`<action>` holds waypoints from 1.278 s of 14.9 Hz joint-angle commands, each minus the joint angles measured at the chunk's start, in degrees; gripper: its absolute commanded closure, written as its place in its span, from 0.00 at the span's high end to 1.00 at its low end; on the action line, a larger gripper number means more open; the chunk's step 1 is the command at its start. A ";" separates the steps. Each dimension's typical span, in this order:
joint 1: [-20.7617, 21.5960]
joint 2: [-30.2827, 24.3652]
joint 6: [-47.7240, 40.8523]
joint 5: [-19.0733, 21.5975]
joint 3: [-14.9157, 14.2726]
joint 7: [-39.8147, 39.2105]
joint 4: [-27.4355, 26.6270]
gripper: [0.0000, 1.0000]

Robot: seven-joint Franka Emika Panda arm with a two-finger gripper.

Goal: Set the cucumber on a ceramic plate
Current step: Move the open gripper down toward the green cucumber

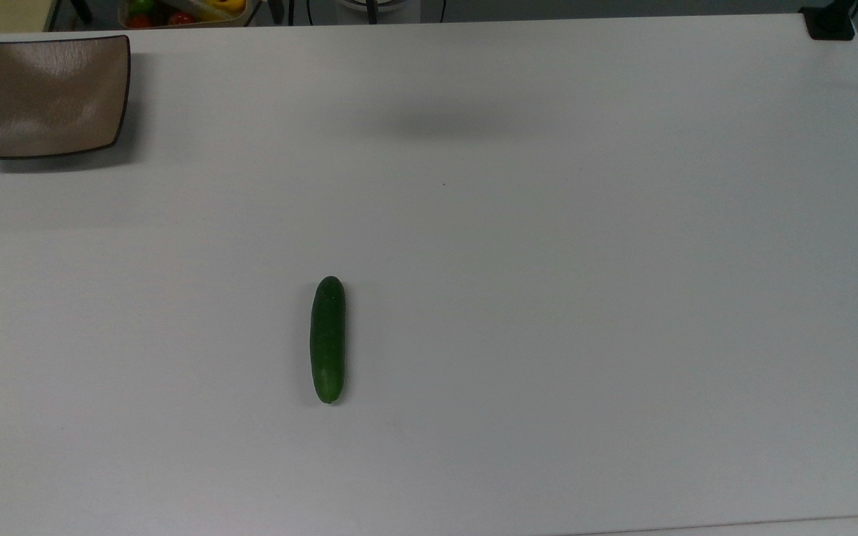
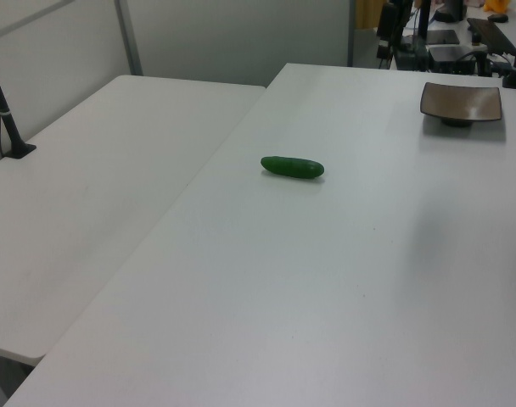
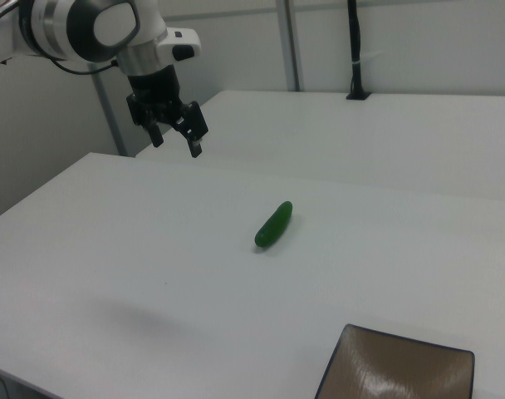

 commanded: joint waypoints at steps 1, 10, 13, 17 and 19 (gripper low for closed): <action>0.86 -0.88 -1.38 -0.82 -0.30 -1.36 -0.33 1.00; 0.95 -0.80 -1.29 -0.73 -0.30 -1.36 -0.42 1.00; 0.95 -0.45 -0.85 -0.73 -0.30 -2.15 -0.51 1.00; 0.87 1.48 -0.67 -1.00 -0.47 -3.55 2.29 1.00; 0.87 5.51 -0.76 -1.00 -0.47 -3.21 7.12 1.00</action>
